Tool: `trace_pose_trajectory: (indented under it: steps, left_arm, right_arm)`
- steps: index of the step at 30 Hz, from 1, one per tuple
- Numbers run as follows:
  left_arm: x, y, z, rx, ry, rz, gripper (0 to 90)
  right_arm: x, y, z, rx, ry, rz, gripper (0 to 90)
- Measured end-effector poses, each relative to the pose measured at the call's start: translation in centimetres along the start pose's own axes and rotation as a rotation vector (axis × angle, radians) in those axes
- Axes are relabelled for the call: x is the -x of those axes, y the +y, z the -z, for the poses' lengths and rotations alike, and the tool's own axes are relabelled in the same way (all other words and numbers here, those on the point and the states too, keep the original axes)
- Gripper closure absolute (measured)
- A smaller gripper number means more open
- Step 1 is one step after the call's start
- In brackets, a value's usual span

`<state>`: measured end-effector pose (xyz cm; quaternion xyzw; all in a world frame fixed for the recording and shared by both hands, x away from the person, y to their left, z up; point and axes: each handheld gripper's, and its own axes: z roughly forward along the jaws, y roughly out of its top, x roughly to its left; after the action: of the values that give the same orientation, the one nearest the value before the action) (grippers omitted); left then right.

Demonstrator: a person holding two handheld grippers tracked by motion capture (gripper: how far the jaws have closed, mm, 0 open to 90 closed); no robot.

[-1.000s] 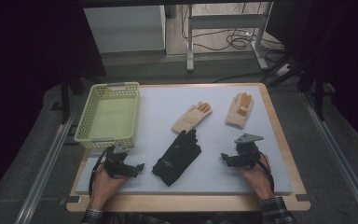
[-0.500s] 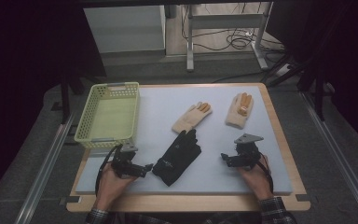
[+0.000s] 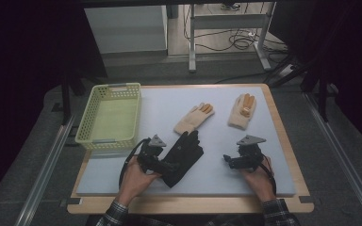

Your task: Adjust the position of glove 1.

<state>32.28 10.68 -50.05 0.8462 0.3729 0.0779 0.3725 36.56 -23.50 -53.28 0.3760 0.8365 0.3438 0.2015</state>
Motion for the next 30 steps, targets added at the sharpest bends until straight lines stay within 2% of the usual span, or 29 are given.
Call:
trace_pose_trajectory:
  steps: [3, 4, 7, 9, 10, 12, 15, 17, 19, 21, 23, 24, 25, 26, 30]
  left_arm:
    - [0.8, 0.5, -0.5, -0.01, -0.015, -0.012, 0.0]
    - [1.7, 0.9, -0.9, -0.02, -0.025, -0.031, 0.0]
    - [2.6, 0.9, -1.5, -0.041, 0.021, -0.046, 0.0]
    - [2.4, 0.7, -2.0, -0.064, 0.06, -0.037, 0.0]
    - [2.2, 0.5, -2.3, -0.075, 0.066, -0.024, 0.0]
    - [1.9, 0.0, -2.9, -0.109, 0.103, -0.028, 0.0]
    - [1.8, -0.8, -3.4, -0.122, 0.088, -0.02, 0.0]
    - [2.3, -1.0, -3.6, -0.127, 0.117, -0.051, 0.0]
    - [2.6, -1.1, -3.8, -0.129, 0.136, -0.063, 0.0]
    - [2.7, -1.1, -4.0, -0.146, 0.166, -0.1, 0.0]
    - [2.2, -1.0, -4.0, -0.146, 0.19, -0.073, 0.0]
    - [1.8, -1.0, -4.0, -0.142, 0.188, -0.06, 0.0]
    - [1.3, -1.0, -4.1, -0.138, 0.17, -0.044, 0.0]
    - [1.0, -1.2, -4.2, -0.136, 0.14, -0.009, 0.0]
    - [0.9, -1.3, -4.1, -0.134, 0.135, -0.01, 0.0]
  right_arm:
    - [0.0, 0.0, 0.0, 0.001, -0.002, 0.001, 14.7]
    - [0.0, 0.0, 0.0, 0.002, -0.003, 0.002, 14.7]
    - [-0.1, 0.0, 0.0, 0.002, -0.004, 0.004, 14.7]
    - [-0.1, 0.0, 0.0, 0.002, -0.004, 0.004, 14.7]
    - [-0.1, 0.0, 0.0, 0.002, -0.004, 0.004, 14.7]
    - [-0.1, 0.0, 0.0, 0.003, -0.005, 0.004, 14.7]
    - [-0.1, 0.0, 0.0, 0.001, -0.004, 0.003, 14.7]
    - [-0.1, 0.0, 0.0, 0.001, -0.004, 0.003, 14.7]
    - [-0.1, 0.0, 0.0, 0.002, -0.005, 0.003, 14.7]
    - [-0.1, 0.0, 0.0, 0.002, -0.005, 0.005, 14.7]
    - [-0.1, 0.0, 0.0, 0.002, -0.005, 0.005, 14.7]
    - [-0.1, 0.0, 0.0, 0.002, -0.006, 0.006, 14.7]
    - [-0.1, 0.0, 0.0, 0.003, -0.006, 0.006, 14.7]
    - [-0.1, 0.0, 0.0, 0.003, -0.006, 0.006, 14.7]
    - [-0.1, 0.0, 0.0, 0.002, -0.004, 0.003, 14.7]
